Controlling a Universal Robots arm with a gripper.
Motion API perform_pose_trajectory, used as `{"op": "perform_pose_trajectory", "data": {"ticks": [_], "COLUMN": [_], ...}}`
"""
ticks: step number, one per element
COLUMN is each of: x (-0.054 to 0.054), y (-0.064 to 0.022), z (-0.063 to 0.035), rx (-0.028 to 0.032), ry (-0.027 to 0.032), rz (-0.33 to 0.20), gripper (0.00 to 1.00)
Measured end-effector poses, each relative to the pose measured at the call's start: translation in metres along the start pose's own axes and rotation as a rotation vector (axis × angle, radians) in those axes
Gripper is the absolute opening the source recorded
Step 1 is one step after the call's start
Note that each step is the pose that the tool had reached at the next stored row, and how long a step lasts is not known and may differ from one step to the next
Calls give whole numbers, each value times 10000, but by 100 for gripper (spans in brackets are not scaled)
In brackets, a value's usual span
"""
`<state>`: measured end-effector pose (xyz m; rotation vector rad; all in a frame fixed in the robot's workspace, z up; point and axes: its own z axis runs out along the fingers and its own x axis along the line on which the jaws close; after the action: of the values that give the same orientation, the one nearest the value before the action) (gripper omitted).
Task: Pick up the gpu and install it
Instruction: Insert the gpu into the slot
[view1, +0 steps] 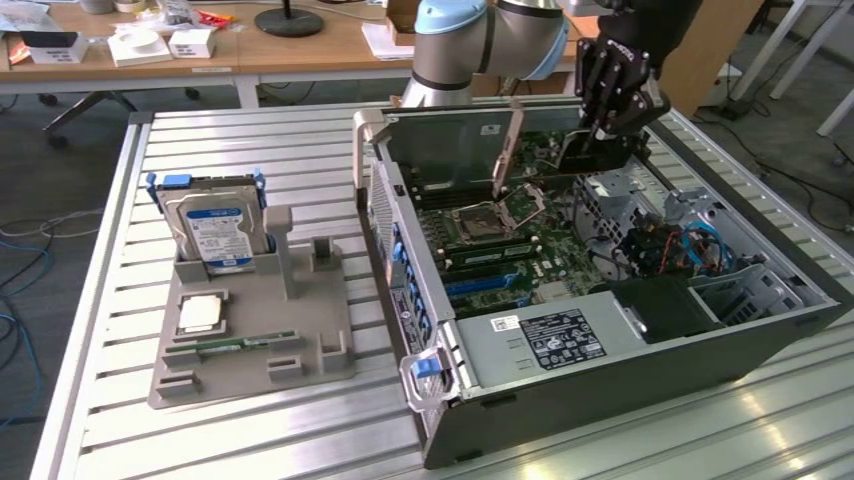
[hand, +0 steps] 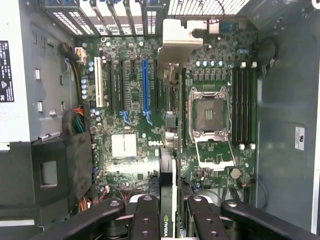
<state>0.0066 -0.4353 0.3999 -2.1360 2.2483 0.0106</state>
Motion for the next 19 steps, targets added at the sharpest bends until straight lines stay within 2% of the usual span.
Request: {"op": "perform_pose_trajectory", "data": {"ticks": [3,11,15,19], "x": [2,3,6,7], "y": [34,42,117,132], "z": [1,1,0,-1], "rx": [0,0,1,0], "ry": [0,0,-1,0], "rz": [-1,2,1,-1], "gripper": [26,26,26,26]}}
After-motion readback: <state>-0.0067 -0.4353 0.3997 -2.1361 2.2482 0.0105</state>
